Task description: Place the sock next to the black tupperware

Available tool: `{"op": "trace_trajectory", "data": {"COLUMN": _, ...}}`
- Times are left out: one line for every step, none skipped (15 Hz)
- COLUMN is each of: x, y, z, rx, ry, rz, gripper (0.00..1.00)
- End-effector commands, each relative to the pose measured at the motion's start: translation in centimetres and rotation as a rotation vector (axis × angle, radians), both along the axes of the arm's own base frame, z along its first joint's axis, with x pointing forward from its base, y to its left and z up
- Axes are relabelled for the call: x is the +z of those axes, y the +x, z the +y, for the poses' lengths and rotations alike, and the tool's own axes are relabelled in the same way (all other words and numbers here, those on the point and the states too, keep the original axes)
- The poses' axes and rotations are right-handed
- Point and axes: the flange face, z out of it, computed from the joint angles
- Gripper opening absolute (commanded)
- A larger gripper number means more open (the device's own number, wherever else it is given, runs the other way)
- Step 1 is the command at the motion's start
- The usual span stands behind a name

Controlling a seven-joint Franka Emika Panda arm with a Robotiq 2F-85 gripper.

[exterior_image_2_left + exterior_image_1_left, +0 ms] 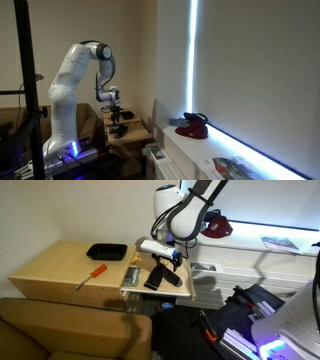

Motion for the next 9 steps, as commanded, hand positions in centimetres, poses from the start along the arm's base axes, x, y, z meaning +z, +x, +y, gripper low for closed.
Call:
{"op": "trace_trajectory", "data": {"x": 0.1, "y": 0.4, "z": 0.1, "rx": -0.007, "ry": 0.007, "rz": -0.006, "gripper": 1.00}}
{"op": "trace_trajectory", "data": {"x": -1.0, "y": 0.5, "z": 0.2, "rx": -0.061, "ry": 0.015, "rz": 0.011, "gripper": 1.00}}
{"op": "trace_trajectory", "data": {"x": -1.6, "y": 0.8, "z": 0.0, "rx": -0.116, "ry": 0.020, "rz": 0.012, "gripper": 1.00}}
{"op": "trace_trajectory", "data": {"x": -2.2, "y": 1.2, "z": 0.4, "rx": -0.193, "ry": 0.036, "rz": -0.012, "gripper": 1.00}}
{"op": "trace_trajectory", "data": {"x": -2.3, "y": 1.5, "z": 0.7, "rx": -0.249, "ry": 0.048, "rz": -0.034, "gripper": 1.00}}
{"op": "trace_trajectory", "data": {"x": -2.5, "y": 1.8, "z": 1.1, "rx": -0.293, "ry": 0.059, "rz": -0.058, "gripper": 1.00}}
{"op": "trace_trajectory", "data": {"x": -2.7, "y": 2.1, "z": 1.4, "rx": -0.341, "ry": 0.066, "rz": -0.084, "gripper": 1.00}}
{"op": "trace_trajectory", "data": {"x": -2.7, "y": 2.6, "z": 1.3, "rx": -0.381, "ry": 0.064, "rz": -0.112, "gripper": 1.00}}
{"op": "trace_trajectory", "data": {"x": -2.9, "y": 3.1, "z": 0.9, "rx": -0.423, "ry": 0.043, "rz": -0.142, "gripper": 1.00}}
